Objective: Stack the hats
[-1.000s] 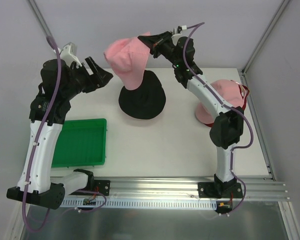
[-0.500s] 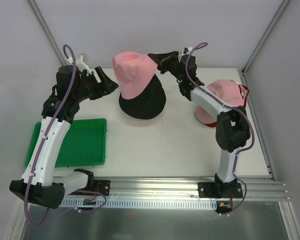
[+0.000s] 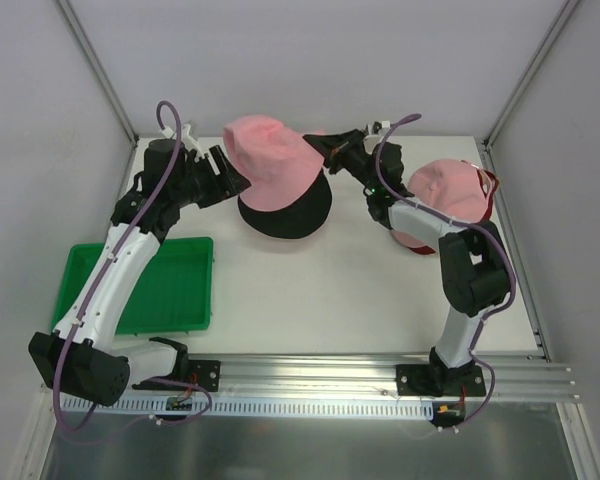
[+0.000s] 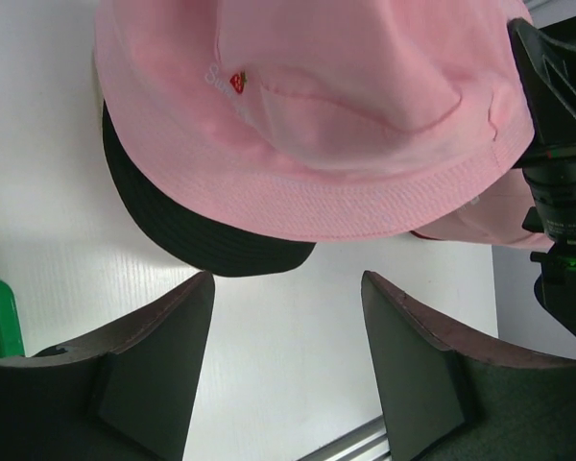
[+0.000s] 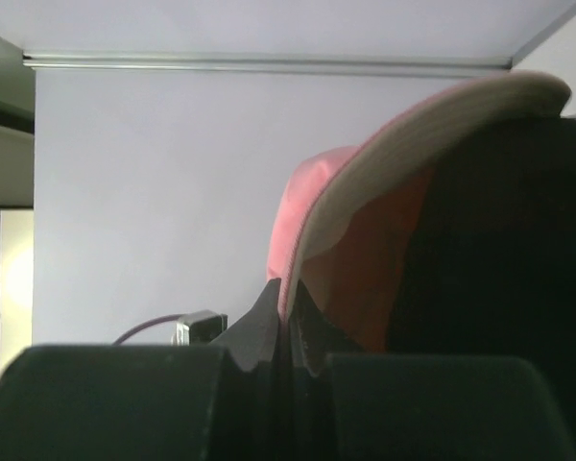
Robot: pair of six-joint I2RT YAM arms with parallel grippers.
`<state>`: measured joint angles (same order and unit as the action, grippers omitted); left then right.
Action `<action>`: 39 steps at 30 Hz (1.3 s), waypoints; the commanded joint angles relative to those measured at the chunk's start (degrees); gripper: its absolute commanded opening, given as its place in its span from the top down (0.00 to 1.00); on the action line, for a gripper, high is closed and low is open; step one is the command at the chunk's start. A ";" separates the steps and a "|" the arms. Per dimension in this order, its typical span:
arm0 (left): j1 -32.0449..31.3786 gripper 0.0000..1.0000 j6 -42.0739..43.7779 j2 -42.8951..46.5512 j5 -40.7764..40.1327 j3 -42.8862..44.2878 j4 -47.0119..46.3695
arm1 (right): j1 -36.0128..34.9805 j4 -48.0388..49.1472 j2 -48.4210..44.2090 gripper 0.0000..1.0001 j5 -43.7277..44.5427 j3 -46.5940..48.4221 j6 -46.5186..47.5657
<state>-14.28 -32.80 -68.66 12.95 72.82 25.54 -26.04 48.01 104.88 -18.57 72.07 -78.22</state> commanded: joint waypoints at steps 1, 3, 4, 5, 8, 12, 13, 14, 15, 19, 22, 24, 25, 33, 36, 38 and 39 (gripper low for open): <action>-0.83 0.37 -1.30 -0.85 -0.82 -1.70 -3.91 | 0.90 9.46 -3.45 1.00 -2.26 -3.16 -1.94; -1.01 0.38 -1.92 -1.12 -1.44 -2.67 -4.71 | 1.60 11.04 -3.54 1.00 -2.44 -5.62 -2.47; -1.10 0.38 -2.36 -1.12 -1.61 -3.64 -5.75 | 1.78 11.05 -3.72 0.99 -2.70 -6.06 -2.38; -1.10 0.38 -2.45 -1.21 -1.70 -3.91 -6.03 | 2.13 11.05 -3.81 1.00 -2.79 -7.11 -2.29; -1.10 0.39 -2.54 -1.91 -1.61 -4.00 -6.47 | 3.01 11.05 -3.72 0.99 -3.49 -8.35 -2.12; -1.10 0.39 -2.45 -2.53 -1.53 -3.21 -6.55 | 4.50 11.14 -3.81 0.95 -3.67 -10.11 -2.03; -1.10 0.39 -2.45 -2.53 -1.52 -3.12 -6.47 | 4.68 11.14 -3.81 0.93 -3.67 -10.37 -2.03; -1.18 0.39 -2.45 -2.53 -1.44 -2.95 -6.47 | 5.03 11.23 -3.55 0.93 -3.84 -10.72 -1.94; -1.10 0.39 -2.36 -2.53 -1.44 -2.86 -6.47 | 5.21 11.14 -3.46 0.90 -4.28 -10.81 -1.85; -1.19 0.40 -2.19 -2.70 -1.26 -3.03 -6.47 | 5.65 11.14 -3.45 0.77 -4.55 -11.78 -1.50; -1.10 0.40 -2.10 -2.79 -1.35 -3.03 -6.47 | 5.83 11.05 -3.45 0.65 -5.16 -11.78 -1.50; -1.19 0.41 -2.01 -2.88 -1.26 -3.21 -6.47 | 6.00 10.70 -3.72 0.61 -5.43 -11.61 -1.33; -1.19 0.41 -1.92 -2.88 -1.35 -3.12 -6.38 | 6.09 10.62 -3.89 0.59 -5.51 -11.87 -1.06; -1.10 0.41 -1.66 -2.79 -1.61 -3.03 -6.47 | 6.53 -0.09 -7.76 0.60 -6.74 -12.31 5.26; -1.19 0.41 -1.66 -2.79 -1.44 -2.86 -6.47 | 6.71 -5.98 -9.16 0.62 -7.09 -12.40 8.33; -1.19 0.41 -1.66 -2.79 -1.26 -2.77 -6.47 | 6.71 -9.68 -9.69 0.65 -7.45 -11.96 10.70; -1.19 0.41 -1.66 -2.79 -1.26 -2.85 -6.47 | 6.71 -10.47 -9.87 0.67 -7.54 -12.04 11.15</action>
<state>-15.05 -34.13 -71.40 12.32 68.97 21.21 -19.79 42.65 98.04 -24.75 59.42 -71.79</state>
